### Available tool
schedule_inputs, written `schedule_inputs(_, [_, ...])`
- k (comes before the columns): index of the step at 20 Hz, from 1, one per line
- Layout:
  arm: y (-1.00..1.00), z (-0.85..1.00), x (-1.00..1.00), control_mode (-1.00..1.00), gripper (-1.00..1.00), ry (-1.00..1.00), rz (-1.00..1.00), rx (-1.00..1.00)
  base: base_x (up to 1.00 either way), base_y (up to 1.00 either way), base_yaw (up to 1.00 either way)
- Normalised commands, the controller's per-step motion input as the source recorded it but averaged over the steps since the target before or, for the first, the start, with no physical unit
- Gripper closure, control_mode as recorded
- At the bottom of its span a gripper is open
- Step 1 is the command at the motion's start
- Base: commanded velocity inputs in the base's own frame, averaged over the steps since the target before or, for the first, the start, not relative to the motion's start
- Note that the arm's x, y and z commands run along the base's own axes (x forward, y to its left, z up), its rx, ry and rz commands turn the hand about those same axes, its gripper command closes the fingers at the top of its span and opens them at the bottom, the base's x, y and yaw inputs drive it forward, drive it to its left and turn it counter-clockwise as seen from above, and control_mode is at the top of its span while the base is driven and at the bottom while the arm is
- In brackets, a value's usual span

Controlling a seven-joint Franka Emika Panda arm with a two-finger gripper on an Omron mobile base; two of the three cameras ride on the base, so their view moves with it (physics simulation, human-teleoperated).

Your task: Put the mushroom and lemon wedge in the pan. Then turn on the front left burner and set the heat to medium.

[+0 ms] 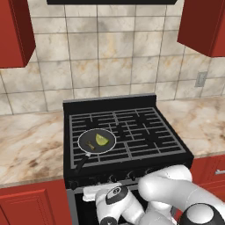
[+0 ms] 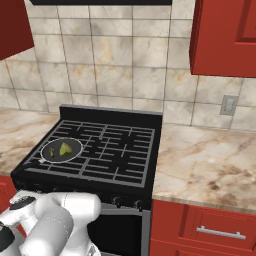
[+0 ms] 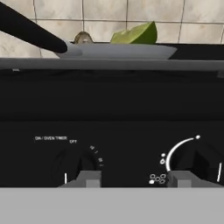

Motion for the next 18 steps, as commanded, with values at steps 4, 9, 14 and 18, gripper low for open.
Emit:
schedule_inputs(4, [-0.63, -0.01, 0.43, -1.0, -1.0, -0.03, 0.18, 0.03, 0.0, 0.0, 0.0])
schedule_inputs(9, [-0.63, -0.02, 0.03, -1.0, -1.0, 0.0, 0.07, 0.03, 0.0, 0.0, 0.0])
schedule_inputs(14, [-0.55, 0.0, -0.37, -1.0, -1.0, 0.0, 0.0, 0.05, 0.0, 0.0, 0.0])
schedule_inputs(18, [-0.44, 0.0, -0.06, -1.0, -1.0, 0.0, 0.0, 0.02, 0.0, 0.0, 0.0])
